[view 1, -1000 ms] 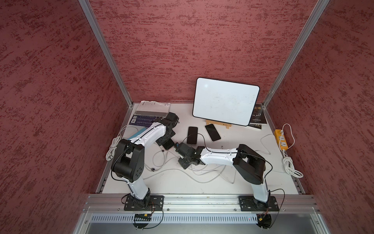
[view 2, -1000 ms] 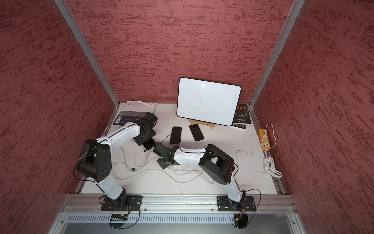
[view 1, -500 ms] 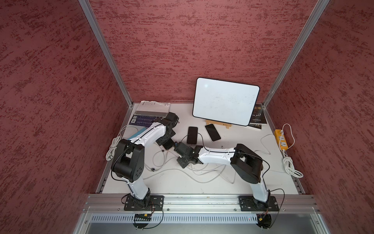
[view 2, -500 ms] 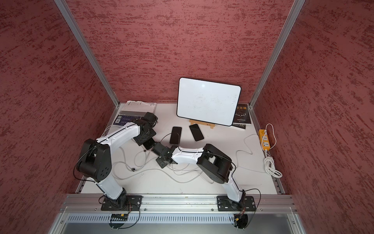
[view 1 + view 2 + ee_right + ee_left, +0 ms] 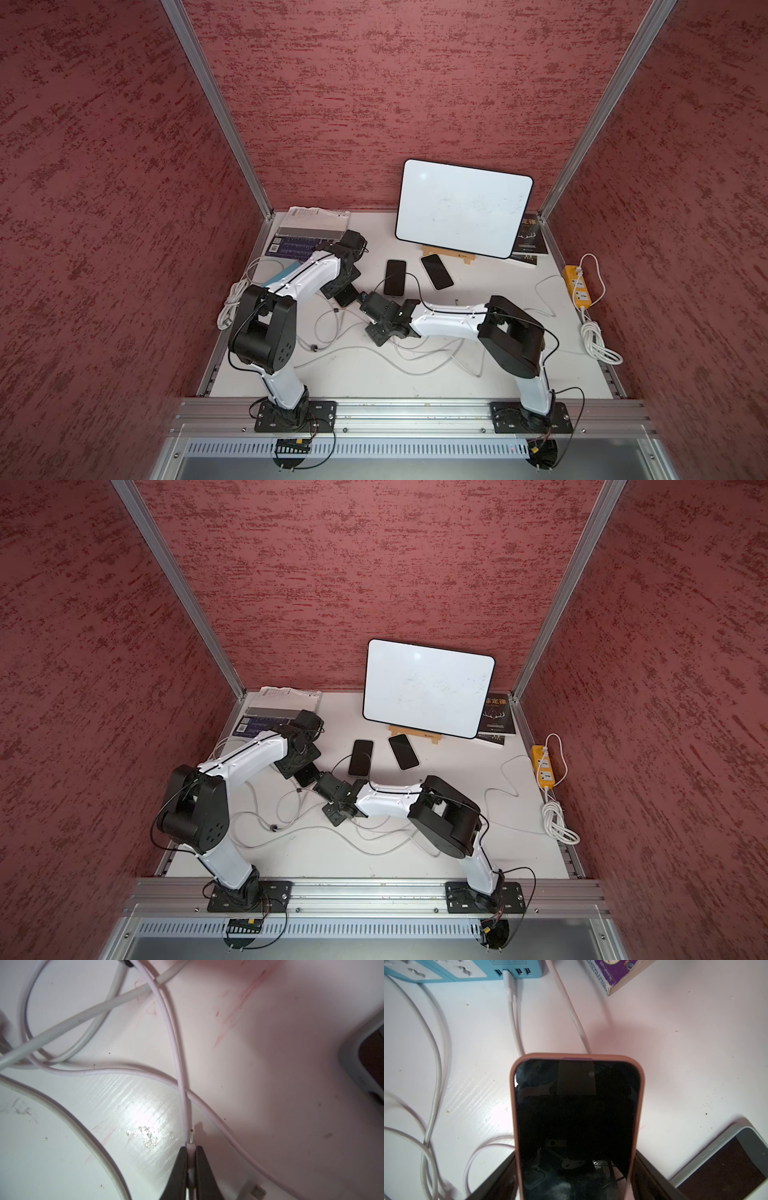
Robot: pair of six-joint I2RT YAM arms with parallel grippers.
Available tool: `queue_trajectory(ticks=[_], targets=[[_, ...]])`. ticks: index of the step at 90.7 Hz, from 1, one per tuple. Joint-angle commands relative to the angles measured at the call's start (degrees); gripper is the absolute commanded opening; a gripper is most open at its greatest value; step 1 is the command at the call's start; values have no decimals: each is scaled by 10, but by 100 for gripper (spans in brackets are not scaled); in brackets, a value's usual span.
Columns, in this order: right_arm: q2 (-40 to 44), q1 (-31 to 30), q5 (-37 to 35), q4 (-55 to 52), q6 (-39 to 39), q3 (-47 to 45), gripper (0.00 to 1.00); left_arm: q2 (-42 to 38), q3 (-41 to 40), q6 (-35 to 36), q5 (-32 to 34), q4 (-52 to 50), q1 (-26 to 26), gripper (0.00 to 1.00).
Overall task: Plug the charging cable into the phone
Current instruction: Pick up the charging cable from the center of the board.
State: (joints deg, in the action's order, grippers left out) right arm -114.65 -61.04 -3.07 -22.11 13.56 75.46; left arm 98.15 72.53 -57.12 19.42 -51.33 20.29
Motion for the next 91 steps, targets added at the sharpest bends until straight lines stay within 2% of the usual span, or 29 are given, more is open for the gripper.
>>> queue_trajectory(ticks=[1, 17, 33, 49, 60, 79, 91], targets=[[57, 1, 0, 35, -29, -23, 0, -10, -4, 5, 0, 14, -2, 0], [142, 3, 32, 101, -72, -96, 0, -22, -13, 12, -24, 31, -2, 0], [238, 29, 181, 190, -92, -187, 0, -63, -44, 33, -79, 83, -3, 0], [267, 94, 349, 286, -26, -249, 0, -146, -118, 75, -133, 193, -2, 0], [256, 128, 421, 353, 36, -268, 0, -198, -167, 102, -179, 274, -1, 0], [220, 162, 465, 482, 165, -283, 0, -228, -200, 104, -207, 332, -1, 0], [184, 163, 460, 548, 211, -290, 0, -229, -217, 77, -232, 372, -3, 0]])
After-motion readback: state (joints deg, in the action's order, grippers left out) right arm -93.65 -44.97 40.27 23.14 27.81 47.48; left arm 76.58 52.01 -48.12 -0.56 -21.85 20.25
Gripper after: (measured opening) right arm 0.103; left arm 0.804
